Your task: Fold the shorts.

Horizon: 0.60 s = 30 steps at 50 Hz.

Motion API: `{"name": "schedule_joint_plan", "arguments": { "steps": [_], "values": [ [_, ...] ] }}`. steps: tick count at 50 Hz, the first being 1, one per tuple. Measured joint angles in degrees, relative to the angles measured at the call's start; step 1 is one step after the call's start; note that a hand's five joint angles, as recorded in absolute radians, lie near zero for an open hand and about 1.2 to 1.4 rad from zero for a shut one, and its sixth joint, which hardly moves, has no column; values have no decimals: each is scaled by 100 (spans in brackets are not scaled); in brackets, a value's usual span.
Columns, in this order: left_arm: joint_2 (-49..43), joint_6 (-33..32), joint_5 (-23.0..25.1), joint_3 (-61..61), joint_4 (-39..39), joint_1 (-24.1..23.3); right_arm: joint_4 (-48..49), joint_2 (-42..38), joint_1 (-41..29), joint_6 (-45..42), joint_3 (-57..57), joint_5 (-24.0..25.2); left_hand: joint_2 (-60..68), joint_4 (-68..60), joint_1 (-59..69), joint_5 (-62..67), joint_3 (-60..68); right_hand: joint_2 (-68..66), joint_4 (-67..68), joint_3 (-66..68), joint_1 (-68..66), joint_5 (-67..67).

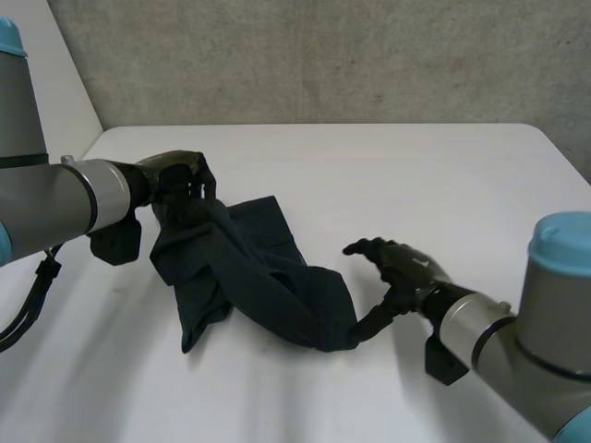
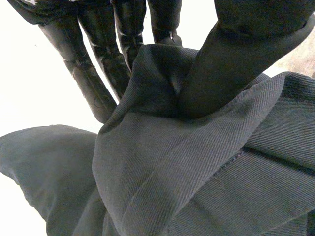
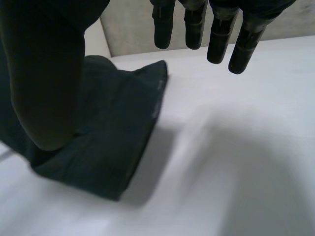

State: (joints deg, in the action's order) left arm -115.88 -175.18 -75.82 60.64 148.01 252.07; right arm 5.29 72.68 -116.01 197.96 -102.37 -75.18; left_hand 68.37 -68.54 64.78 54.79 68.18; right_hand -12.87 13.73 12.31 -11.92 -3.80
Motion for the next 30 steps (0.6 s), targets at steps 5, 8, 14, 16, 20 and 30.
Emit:
{"name": "schedule_joint_plan", "arguments": {
  "steps": [5, 8, 14, 16, 20, 30],
  "values": [
    [7, 57, -72, -75, 0, -6, 432, -242, -453, 139, -27, -121, 0, 0, 0, 0, 0, 0, 0, 0, 0, 0],
    [-6, 137, -112, -136, 0, -5, 648, -425, -713, 136, 17, -268, 0, 0, 0, 0, 0, 0, 0, 0, 0, 0],
    [-40, 276, -145, -224, 0, 32, 1001, -830, -1140, 72, 222, -738, 0, 0, 0, 0, 0, 0, 0, 0, 0, 1],
    [-45, 312, -148, -243, 0, 54, 1121, -1017, -1278, 10, 359, -972, 0, 0, 0, 0, 0, 0, 0, 0, 0, 0],
    [-45, 370, -147, -246, -3, 82, 1282, -1362, -1452, -205, 660, -1464, 0, 0, 0, 0, 0, -2502, 2338, 2479, -2212, -2217],
    [37, 376, -115, 53, -28, 64, 1688, -1122, -1477, -989, 1153, -2172, 0, 0, 0, 125, 0, -5472, 5428, 5552, -4337, -5194]
  ]
}}
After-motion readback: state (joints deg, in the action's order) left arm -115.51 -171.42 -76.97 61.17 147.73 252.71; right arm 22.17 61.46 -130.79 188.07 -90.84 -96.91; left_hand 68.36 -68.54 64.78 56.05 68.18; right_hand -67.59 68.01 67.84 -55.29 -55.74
